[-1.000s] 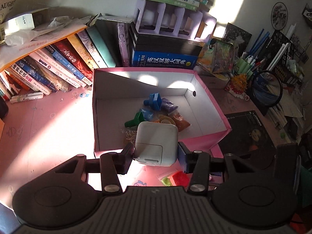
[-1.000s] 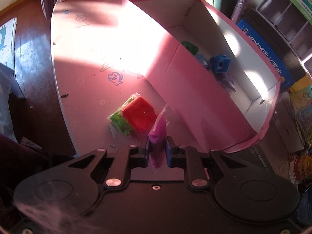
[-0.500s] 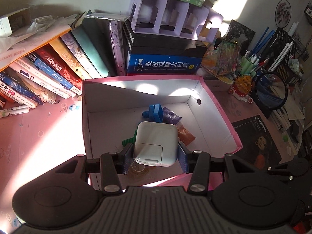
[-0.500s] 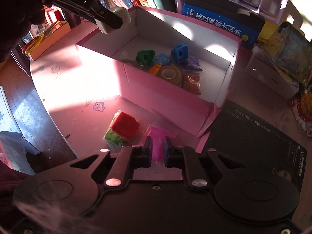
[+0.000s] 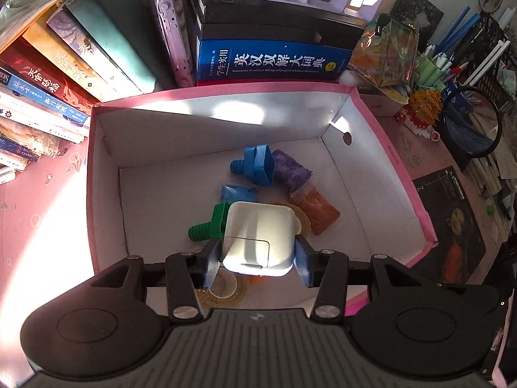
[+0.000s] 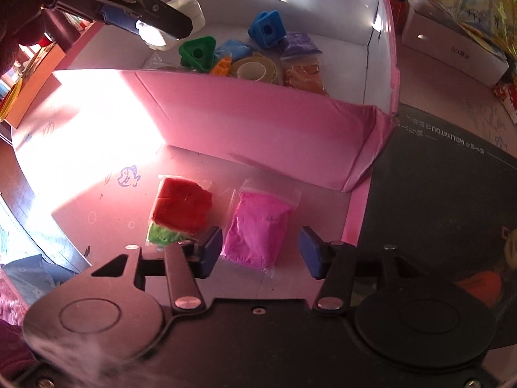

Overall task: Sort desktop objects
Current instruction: 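Lower the charger block into the box and open the left gripper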

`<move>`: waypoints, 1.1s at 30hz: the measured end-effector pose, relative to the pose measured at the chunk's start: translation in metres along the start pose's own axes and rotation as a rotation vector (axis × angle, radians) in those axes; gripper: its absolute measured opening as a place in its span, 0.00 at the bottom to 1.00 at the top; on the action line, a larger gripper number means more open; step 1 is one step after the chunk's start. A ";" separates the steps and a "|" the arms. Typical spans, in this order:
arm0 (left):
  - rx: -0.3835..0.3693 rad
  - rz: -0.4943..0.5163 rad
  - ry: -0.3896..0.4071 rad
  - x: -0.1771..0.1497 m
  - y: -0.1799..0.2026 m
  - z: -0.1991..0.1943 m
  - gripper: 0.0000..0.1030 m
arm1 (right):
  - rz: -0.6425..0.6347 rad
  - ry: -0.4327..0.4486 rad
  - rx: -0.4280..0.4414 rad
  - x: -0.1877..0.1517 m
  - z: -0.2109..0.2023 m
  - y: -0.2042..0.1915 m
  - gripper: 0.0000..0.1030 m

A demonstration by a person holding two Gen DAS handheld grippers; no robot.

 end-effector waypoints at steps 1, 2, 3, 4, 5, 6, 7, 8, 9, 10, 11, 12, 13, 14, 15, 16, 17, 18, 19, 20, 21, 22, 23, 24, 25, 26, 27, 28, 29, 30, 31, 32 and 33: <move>0.000 -0.003 -0.005 0.001 0.000 0.002 0.45 | 0.006 -0.005 -0.011 0.001 0.003 0.000 0.51; 0.001 -0.006 -0.010 0.004 -0.001 0.004 0.45 | 0.015 -0.008 -0.010 0.001 0.004 0.000 0.51; 0.002 -0.008 -0.014 0.006 -0.001 0.005 0.45 | 0.024 -0.012 -0.009 0.001 0.006 0.000 0.51; 0.001 -0.007 -0.015 0.007 -0.001 0.006 0.45 | 0.025 -0.016 -0.014 0.001 0.008 0.000 0.51; 0.001 -0.006 -0.017 0.009 -0.002 0.007 0.45 | 0.024 -0.021 -0.020 0.000 0.010 0.000 0.49; 0.001 -0.008 -0.022 0.011 -0.002 0.009 0.45 | 0.031 -0.024 -0.015 0.000 0.011 0.000 0.49; 0.002 -0.010 -0.027 0.012 -0.003 0.011 0.45 | 0.048 -0.025 -0.007 0.000 0.011 0.000 0.49; 0.002 -0.012 -0.032 0.014 -0.004 0.013 0.45 | 0.057 -0.025 -0.006 0.000 0.011 0.001 0.48; 0.005 -0.016 -0.038 0.015 -0.005 0.016 0.45 | 0.064 -0.025 -0.006 0.000 0.011 0.001 0.48; 0.008 -0.020 -0.045 0.016 -0.006 0.019 0.45 | 0.074 -0.026 -0.003 0.000 0.011 0.001 0.48; 0.010 -0.025 -0.051 0.017 -0.008 0.022 0.45 | 0.080 -0.026 -0.003 0.000 0.012 0.001 0.48; 0.010 -0.032 -0.055 0.018 -0.008 0.024 0.45 | 0.086 -0.026 -0.002 0.000 0.012 0.001 0.48; 0.009 -0.039 -0.059 0.020 -0.009 0.027 0.45 | 0.088 -0.026 -0.001 0.000 0.012 0.000 0.48; 0.008 -0.046 -0.063 0.021 -0.009 0.030 0.45 | 0.093 -0.026 0.001 0.000 0.013 -0.001 0.48; 0.011 -0.045 -0.066 0.022 -0.009 0.032 0.45 | 0.096 -0.027 0.004 0.000 0.013 -0.003 0.47; 0.013 -0.045 -0.069 0.023 -0.009 0.035 0.45 | 0.101 -0.027 0.007 0.001 0.014 -0.003 0.46; 0.016 -0.045 -0.072 0.024 -0.009 0.037 0.45 | 0.106 -0.028 0.010 0.001 0.014 -0.004 0.46; 0.018 -0.043 -0.074 0.025 -0.008 0.039 0.45 | 0.104 -0.026 0.008 0.002 0.015 -0.004 0.43; 0.023 -0.039 -0.075 0.027 -0.008 0.042 0.45 | 0.105 -0.024 0.014 0.003 0.014 -0.005 0.40; 0.027 -0.038 -0.077 0.028 -0.008 0.044 0.45 | 0.106 -0.022 0.020 0.003 0.014 -0.005 0.34; 0.028 -0.040 -0.080 0.029 -0.008 0.046 0.45 | 0.109 -0.021 0.027 0.004 0.013 -0.006 0.29; 0.030 -0.042 -0.082 0.030 -0.008 0.048 0.45 | 0.112 -0.020 0.033 0.005 0.013 -0.006 0.28; 0.035 -0.041 -0.085 0.030 -0.009 0.050 0.45 | 0.109 -0.018 0.030 0.005 0.012 -0.006 0.27; 0.039 -0.042 -0.091 0.031 -0.010 0.053 0.45 | 0.116 -0.019 0.034 0.005 0.012 -0.006 0.24; 0.043 -0.042 -0.095 0.031 -0.010 0.055 0.45 | 0.122 -0.020 0.037 0.005 0.012 -0.006 0.23; 0.048 -0.039 -0.096 0.033 -0.010 0.057 0.45 | 0.128 -0.021 0.040 0.005 0.011 -0.005 0.22; 0.054 -0.035 -0.096 0.034 -0.010 0.058 0.45 | 0.133 -0.022 0.040 0.005 0.011 -0.003 0.22; 0.058 -0.032 -0.096 0.035 -0.010 0.060 0.45 | 0.140 -0.022 0.040 0.004 0.010 -0.001 0.22; 0.060 -0.028 -0.096 0.035 -0.010 0.061 0.45 | 0.146 -0.023 0.040 0.004 0.010 0.001 0.22; 0.055 -0.031 -0.101 0.035 -0.010 0.063 0.45 | 0.155 -0.024 0.043 0.003 0.009 0.002 0.21; 0.056 -0.035 -0.101 0.036 -0.010 0.064 0.45 | 0.165 -0.022 0.044 0.003 0.009 0.004 0.21; 0.060 -0.033 -0.101 0.037 -0.009 0.064 0.45 | 0.170 -0.021 0.045 0.002 0.008 0.005 0.20; 0.062 -0.032 -0.101 0.037 -0.009 0.064 0.45 | 0.175 -0.020 0.045 0.002 0.007 0.006 0.18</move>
Point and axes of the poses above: each gripper's, at about its wrist camera, not at the fingertips, and z roughly the way its jaws point, y to its right, x to its top, the point moved 9 cm from there along z, roughly the way its jaws point, and after that the axes turned 6 degrees about -x, right-handed, at the moved point
